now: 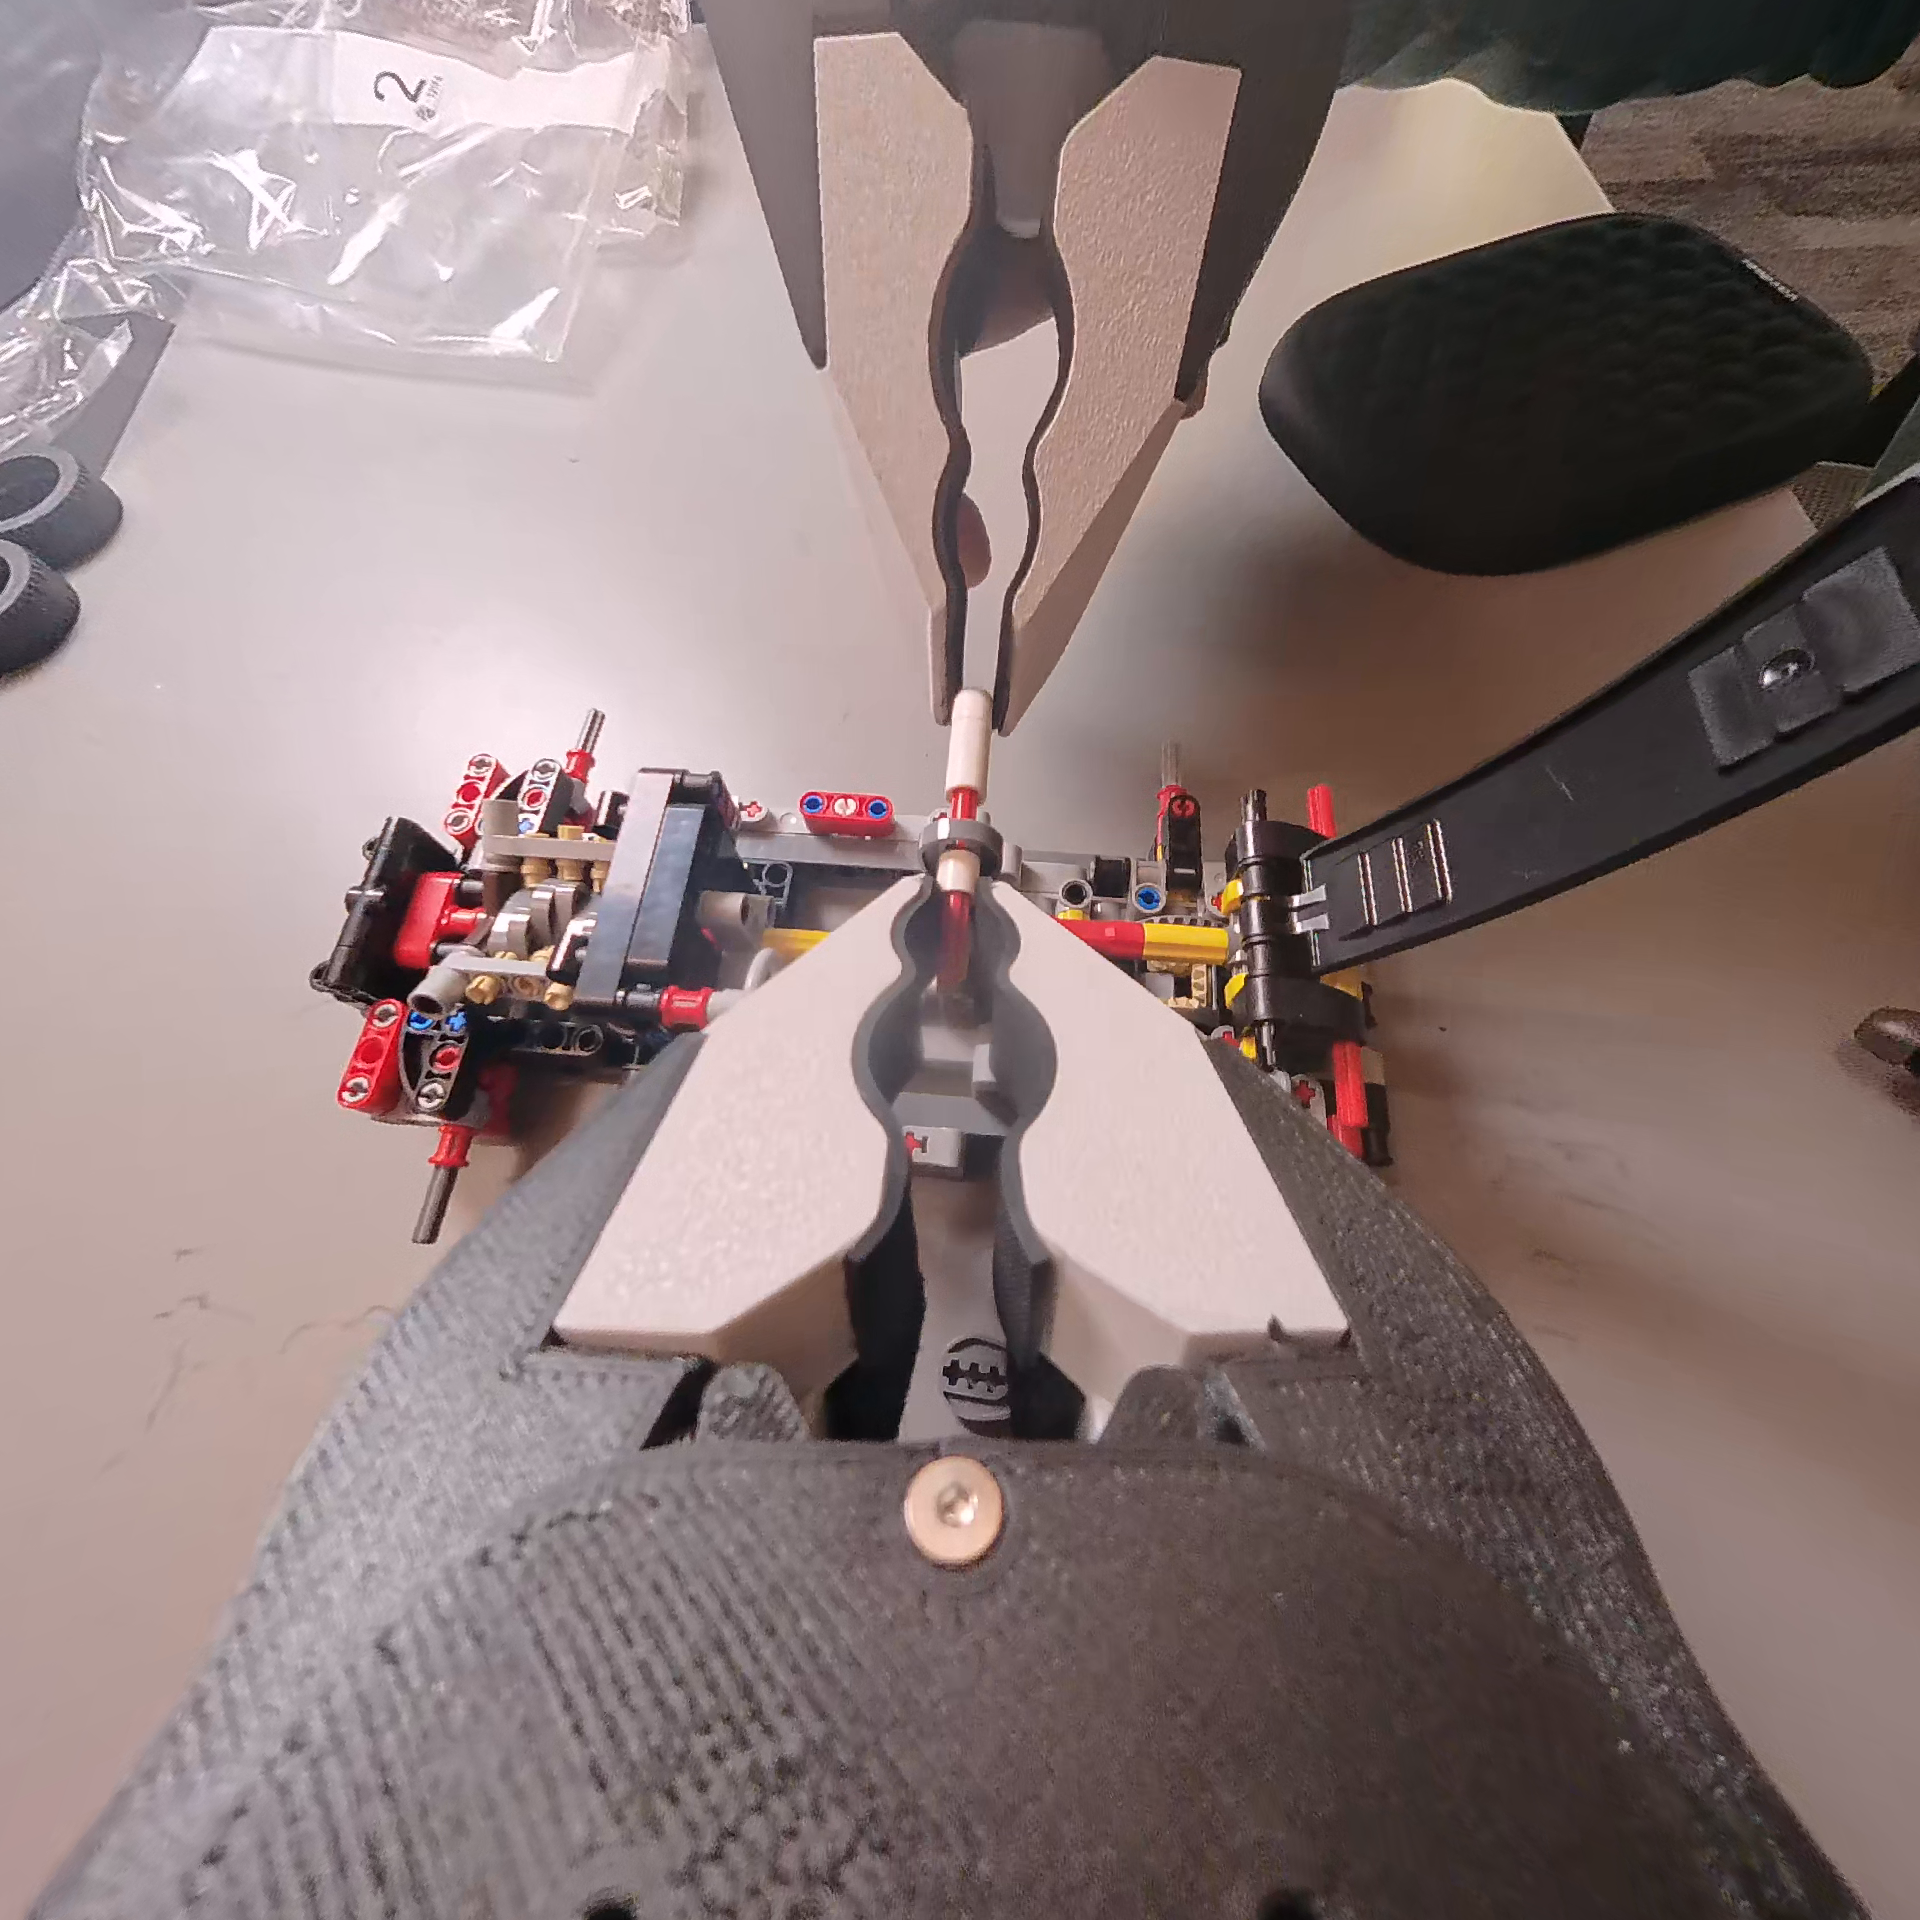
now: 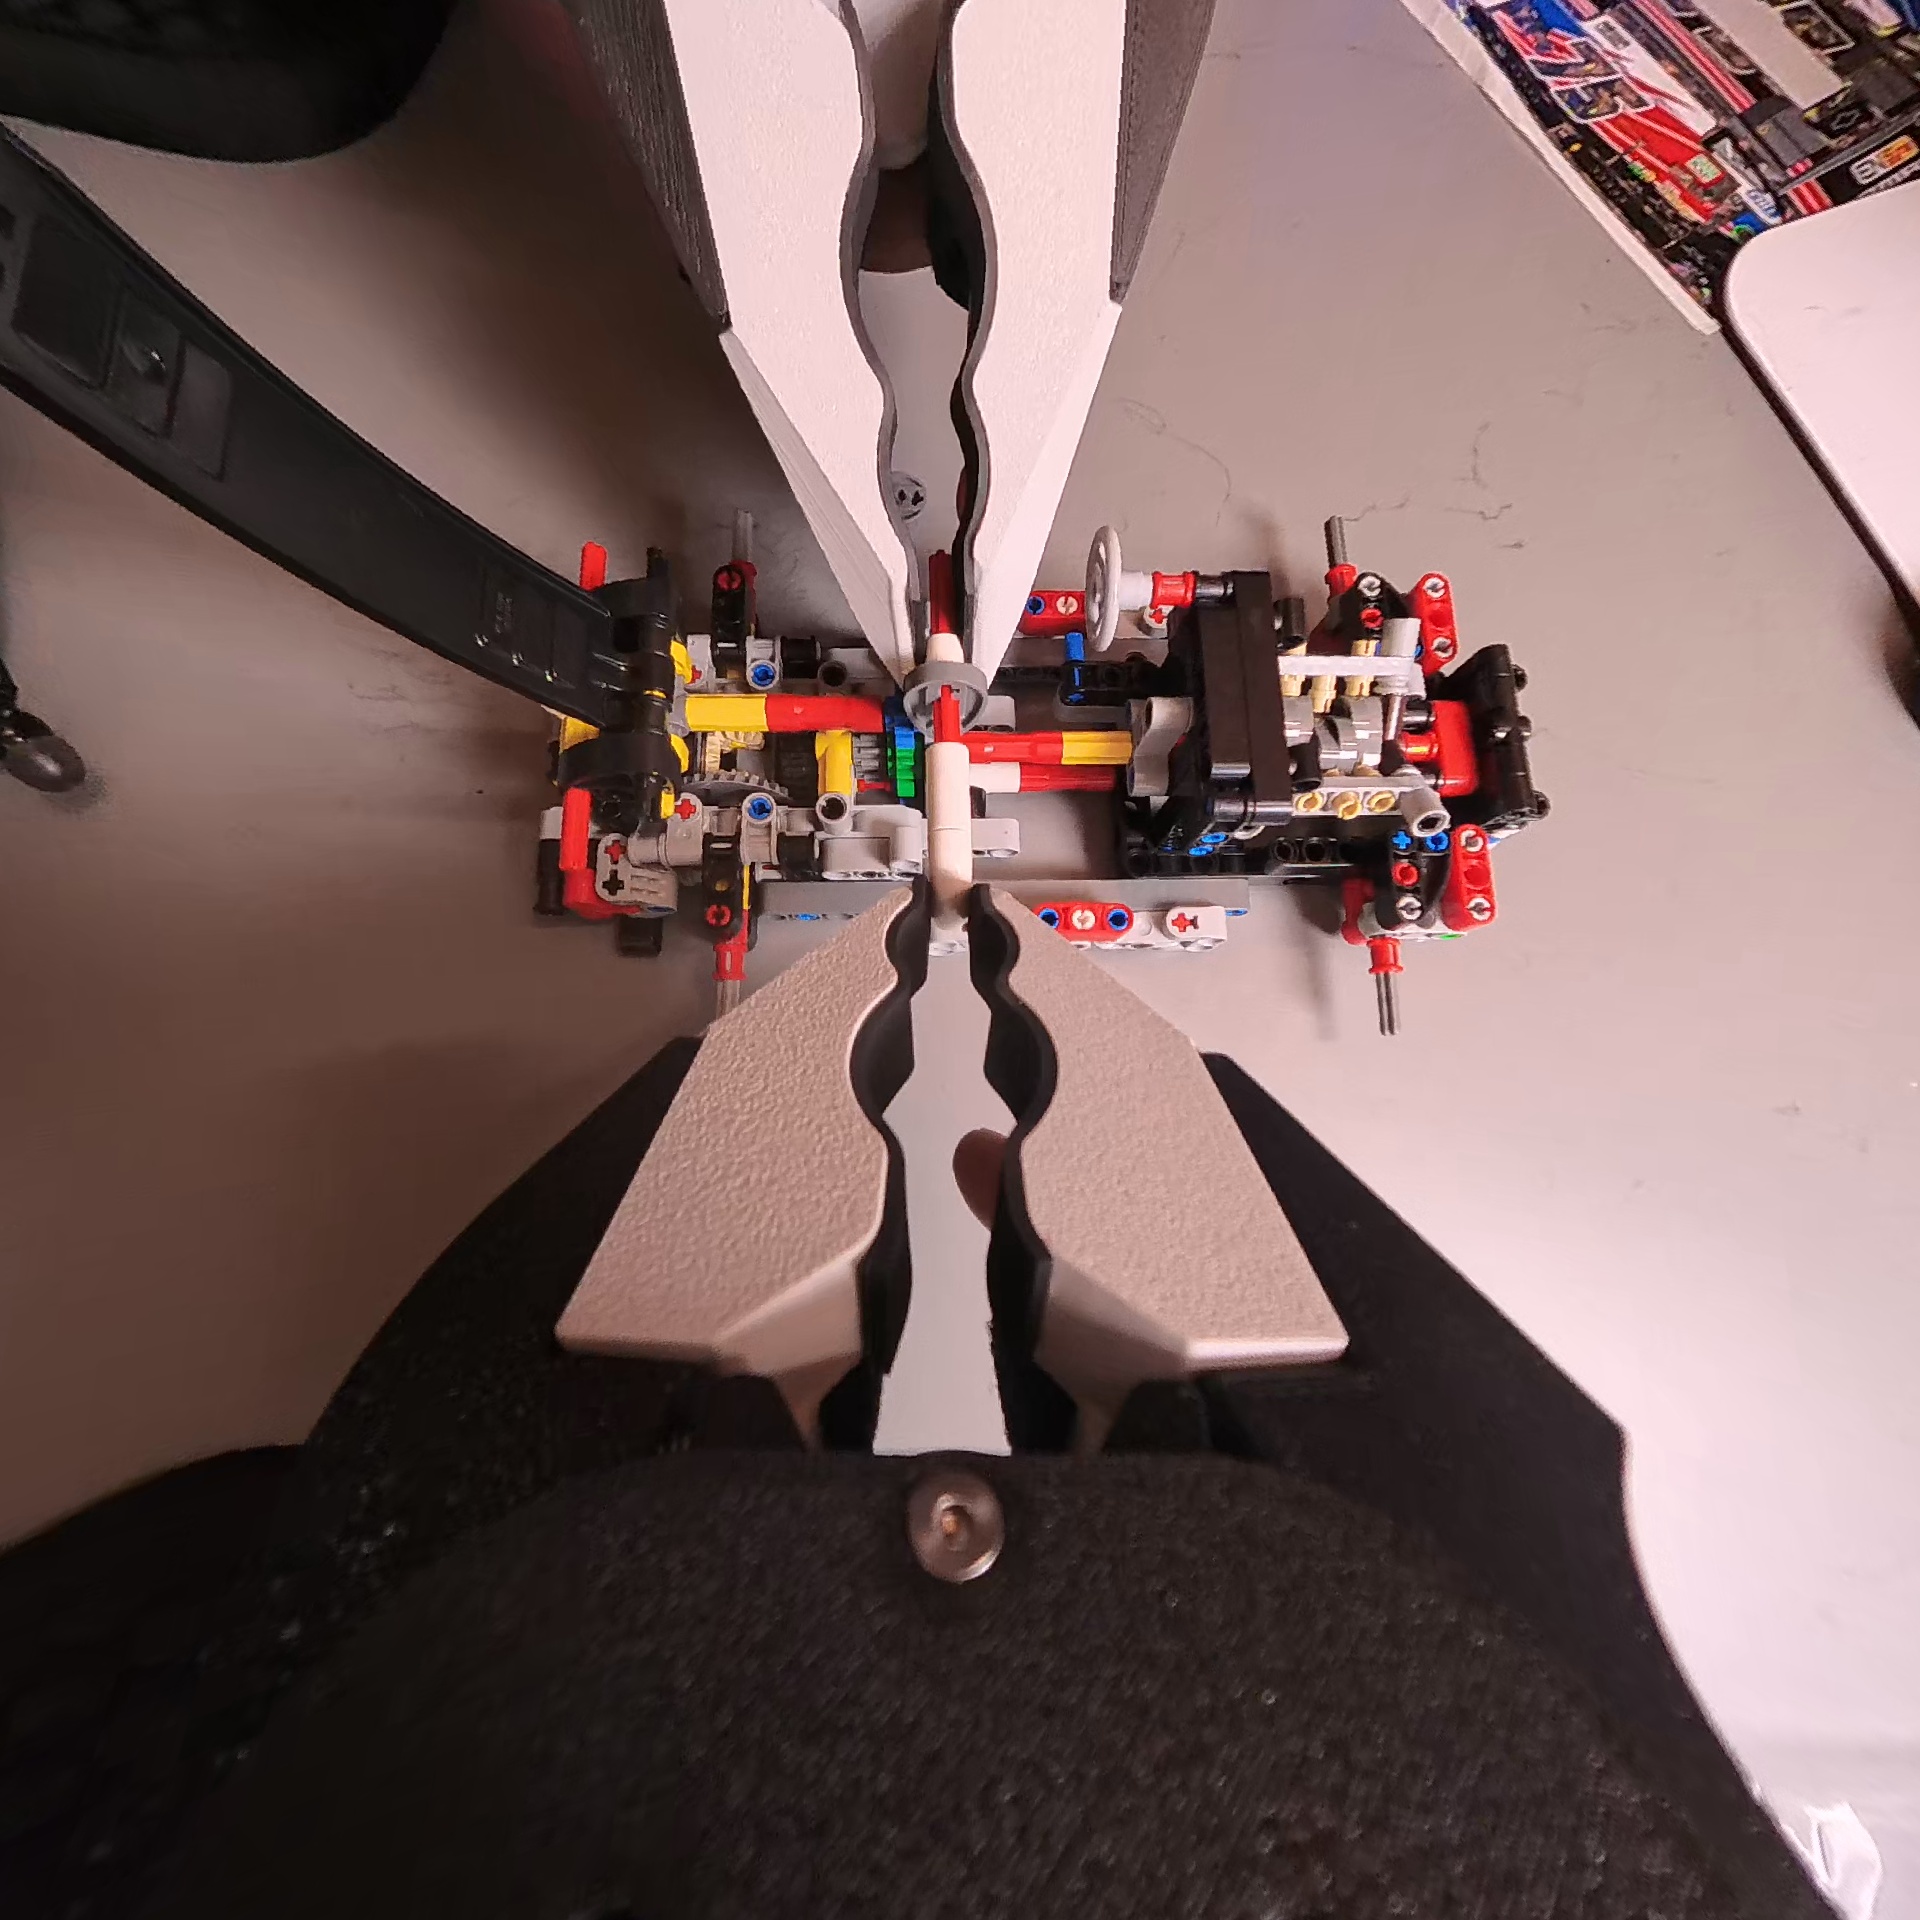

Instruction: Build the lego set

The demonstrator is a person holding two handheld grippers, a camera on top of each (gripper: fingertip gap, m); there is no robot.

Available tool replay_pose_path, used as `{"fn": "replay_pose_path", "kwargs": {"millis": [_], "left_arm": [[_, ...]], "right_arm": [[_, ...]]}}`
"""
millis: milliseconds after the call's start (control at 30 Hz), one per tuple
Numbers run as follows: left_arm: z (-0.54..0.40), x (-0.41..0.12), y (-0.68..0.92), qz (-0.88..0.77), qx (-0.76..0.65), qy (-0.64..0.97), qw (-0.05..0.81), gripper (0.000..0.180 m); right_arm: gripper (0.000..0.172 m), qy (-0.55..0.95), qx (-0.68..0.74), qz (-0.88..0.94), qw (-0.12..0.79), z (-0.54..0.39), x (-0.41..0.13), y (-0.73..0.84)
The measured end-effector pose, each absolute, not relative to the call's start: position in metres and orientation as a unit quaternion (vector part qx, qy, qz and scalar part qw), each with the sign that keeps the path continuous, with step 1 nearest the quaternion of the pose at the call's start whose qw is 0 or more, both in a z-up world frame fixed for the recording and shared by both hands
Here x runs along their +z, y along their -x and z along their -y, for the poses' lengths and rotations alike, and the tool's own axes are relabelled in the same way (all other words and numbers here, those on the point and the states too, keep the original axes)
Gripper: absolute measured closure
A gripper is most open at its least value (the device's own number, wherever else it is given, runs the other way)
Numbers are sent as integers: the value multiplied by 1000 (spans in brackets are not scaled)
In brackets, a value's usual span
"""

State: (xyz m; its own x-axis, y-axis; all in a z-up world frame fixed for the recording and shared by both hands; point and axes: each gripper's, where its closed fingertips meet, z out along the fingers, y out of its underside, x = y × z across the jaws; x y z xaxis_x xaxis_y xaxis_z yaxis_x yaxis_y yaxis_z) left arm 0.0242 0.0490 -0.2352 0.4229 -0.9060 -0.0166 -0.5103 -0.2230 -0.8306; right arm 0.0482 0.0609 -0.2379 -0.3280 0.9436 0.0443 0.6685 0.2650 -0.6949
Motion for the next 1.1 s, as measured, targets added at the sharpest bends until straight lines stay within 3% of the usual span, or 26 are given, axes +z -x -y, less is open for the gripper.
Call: {"fn": "replay_pose_path", "kwargs": {"millis": [967,1100], "left_arm": [[-51,-236,-25,-463,-242,754,399,177],[-52,-226,-22,-442,-256,744,430,173]], "right_arm": [[168,554,292,735,261,-60,-237,-39],[166,553,310,720,281,-61,-235,-41]]}}
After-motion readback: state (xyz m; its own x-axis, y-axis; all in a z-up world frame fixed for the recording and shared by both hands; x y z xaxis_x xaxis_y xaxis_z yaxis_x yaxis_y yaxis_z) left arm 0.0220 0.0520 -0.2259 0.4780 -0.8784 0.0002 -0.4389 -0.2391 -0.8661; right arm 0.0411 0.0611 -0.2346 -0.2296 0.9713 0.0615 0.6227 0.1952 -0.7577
